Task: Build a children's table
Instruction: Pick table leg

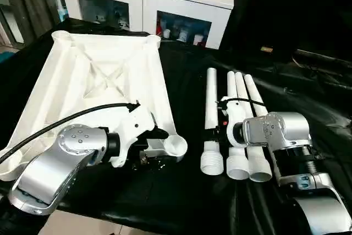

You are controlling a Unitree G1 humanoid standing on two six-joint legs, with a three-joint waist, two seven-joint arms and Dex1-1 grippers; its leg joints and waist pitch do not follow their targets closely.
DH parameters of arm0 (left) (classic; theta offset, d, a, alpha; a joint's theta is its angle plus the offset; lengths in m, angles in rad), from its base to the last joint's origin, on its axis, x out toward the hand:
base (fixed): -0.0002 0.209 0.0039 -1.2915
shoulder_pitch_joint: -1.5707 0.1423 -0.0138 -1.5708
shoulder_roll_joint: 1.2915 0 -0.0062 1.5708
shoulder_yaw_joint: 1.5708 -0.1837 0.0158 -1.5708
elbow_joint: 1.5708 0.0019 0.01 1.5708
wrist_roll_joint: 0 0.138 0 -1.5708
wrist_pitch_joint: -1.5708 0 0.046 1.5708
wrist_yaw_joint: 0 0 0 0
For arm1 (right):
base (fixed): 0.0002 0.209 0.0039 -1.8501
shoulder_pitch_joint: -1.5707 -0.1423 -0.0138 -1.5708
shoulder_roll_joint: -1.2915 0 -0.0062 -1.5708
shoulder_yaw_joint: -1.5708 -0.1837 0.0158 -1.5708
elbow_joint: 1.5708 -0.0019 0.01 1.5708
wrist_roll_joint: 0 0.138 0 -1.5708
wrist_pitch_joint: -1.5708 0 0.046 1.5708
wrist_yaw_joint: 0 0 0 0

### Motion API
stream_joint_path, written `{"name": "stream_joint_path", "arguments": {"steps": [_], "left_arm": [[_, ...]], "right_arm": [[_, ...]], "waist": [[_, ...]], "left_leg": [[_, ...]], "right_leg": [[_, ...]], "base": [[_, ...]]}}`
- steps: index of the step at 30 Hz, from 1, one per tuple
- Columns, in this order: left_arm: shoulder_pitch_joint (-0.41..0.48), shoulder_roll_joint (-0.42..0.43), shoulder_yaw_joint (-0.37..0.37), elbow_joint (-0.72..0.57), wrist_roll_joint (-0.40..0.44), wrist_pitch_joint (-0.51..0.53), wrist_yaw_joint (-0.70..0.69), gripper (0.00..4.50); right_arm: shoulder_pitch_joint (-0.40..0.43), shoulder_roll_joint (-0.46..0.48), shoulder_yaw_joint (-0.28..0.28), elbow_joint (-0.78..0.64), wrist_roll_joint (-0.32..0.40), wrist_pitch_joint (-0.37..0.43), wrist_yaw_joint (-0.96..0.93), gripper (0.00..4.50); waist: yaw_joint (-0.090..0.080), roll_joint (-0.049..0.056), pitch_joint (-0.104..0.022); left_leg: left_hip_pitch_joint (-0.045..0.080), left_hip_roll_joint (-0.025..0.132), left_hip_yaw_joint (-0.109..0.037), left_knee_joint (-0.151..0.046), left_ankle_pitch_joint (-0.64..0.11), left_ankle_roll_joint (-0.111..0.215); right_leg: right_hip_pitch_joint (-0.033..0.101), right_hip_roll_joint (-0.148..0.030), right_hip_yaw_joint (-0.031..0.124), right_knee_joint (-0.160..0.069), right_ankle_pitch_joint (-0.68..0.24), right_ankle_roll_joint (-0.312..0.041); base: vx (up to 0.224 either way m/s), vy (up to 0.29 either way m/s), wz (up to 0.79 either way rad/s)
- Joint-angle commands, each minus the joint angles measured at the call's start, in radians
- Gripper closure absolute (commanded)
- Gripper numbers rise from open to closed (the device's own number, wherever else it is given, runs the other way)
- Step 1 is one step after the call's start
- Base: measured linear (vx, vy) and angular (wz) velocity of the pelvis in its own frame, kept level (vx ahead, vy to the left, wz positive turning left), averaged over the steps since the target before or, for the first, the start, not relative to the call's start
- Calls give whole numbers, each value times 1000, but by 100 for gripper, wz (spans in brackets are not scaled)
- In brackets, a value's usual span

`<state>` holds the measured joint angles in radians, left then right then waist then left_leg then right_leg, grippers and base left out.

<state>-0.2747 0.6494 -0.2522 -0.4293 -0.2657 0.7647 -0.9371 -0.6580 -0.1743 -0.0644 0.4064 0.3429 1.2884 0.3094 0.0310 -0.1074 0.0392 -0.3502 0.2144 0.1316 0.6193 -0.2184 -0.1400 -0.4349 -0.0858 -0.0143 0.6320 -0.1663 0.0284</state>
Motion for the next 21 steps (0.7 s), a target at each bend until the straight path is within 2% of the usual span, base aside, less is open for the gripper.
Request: {"name": "stream_joint_path", "arguments": {"steps": [1,4,5,8,10,11,12,14,15,17,18,19,21], "left_arm": [[-14,2,-10,-4,1,-8,-5,33],[-27,-8,-1,27,9,-21,19,24],[-34,-17,5,44,14,-20,35,5],[-59,-44,26,96,25,-7,80,0],[-80,-76,64,138,5,8,108,0],[-86,-88,78,151,-3,12,117,0],[-97,-109,102,167,-20,18,129,0],[-111,-136,129,185,-41,24,146,0],[-145,-196,182,224,-80,33,187,0],[-218,-322,286,298,-164,67,285,0],[-221,-325,289,300,-166,68,288,0],[-256,-376,336,332,-204,95,333,0],[-316,-455,411,382,-260,139,406,0]], "right_arm": [[9,2,-8,35,-5,3,-14,192],[4,7,-29,30,-1,-4,-22,212],[2,10,-44,16,6,-1,-26,217],[1,18,-83,-28,24,-10,-32,234],[-7,31,-135,-56,53,2,-32,243],[-8,33,-144,-69,61,0,-27,251],[-9,43,-172,-90,83,-1,-23,255],[-8,50,-199,-117,109,-8,-12,259],[-2,53,-231,-172,160,-31,27,262],[32,31,-239,-268,225,-100,130,263],[33,30,-239,-270,226,-100,133,264],[54,9,-230,-307,249,-103,183,264],[93,-25,-224,-376,295,-92,265,264]], "waist": [[0,29,-51],[-1,35,-51],[1,46,-52],[2,42,-53],[4,55,-54],[3,50,-53],[4,59,-53],[6,56,-55],[7,71,-53],[15,62,-56],[19,63,-57],[21,67,-55],[31,59,-54]], "left_leg": [[-12,-17,33,-89,-186,-70],[-12,-17,33,-89,-193,-74],[-12,-15,32,-90,-186,-81],[-9,-16,36,-87,-176,-82],[-10,-19,35,-85,-151,-80],[-12,-19,36,-86,-144,-76],[-9,-19,36,-85,-137,-77],[-10,-18,36,-84,-115,-72],[-10,-19,35,-84,-110,-74],[-7,-19,41,-77,-90,-50],[-6,-18,41,-76,-84,-44],[-10,-18,37,-79,-81,-40],[-9,-18,39,-77,-78,-22]], "right_leg": [[53,-6,8,-66,-267,-140],[53,-5,9,-68,-266,-141],[56,-5,9,-64,-251,-146],[56,0,9,-65,-225,-154],[60,0,11,-60,-196,-166],[62,1,9,-63,-192,-167],[61,1,10,-60,-177,-174],[64,1,10,-58,-147,-185],[65,2,10,-55,-125,-192],[69,2,11,-59,-65,-220],[71,1,12,-57,-54,-227],[74,-1,11,-55,-53,-233],[77,-1,11,-59,-61,-238]], "base": [[0,0,0],[0,0,0],[0,0,0],[0,0,0],[0,0,0],[0,0,0],[0,0,0],[0,0,0],[0,0,0],[0,0,0],[0,0,0],[0,0,0],[0,0,0]]}}
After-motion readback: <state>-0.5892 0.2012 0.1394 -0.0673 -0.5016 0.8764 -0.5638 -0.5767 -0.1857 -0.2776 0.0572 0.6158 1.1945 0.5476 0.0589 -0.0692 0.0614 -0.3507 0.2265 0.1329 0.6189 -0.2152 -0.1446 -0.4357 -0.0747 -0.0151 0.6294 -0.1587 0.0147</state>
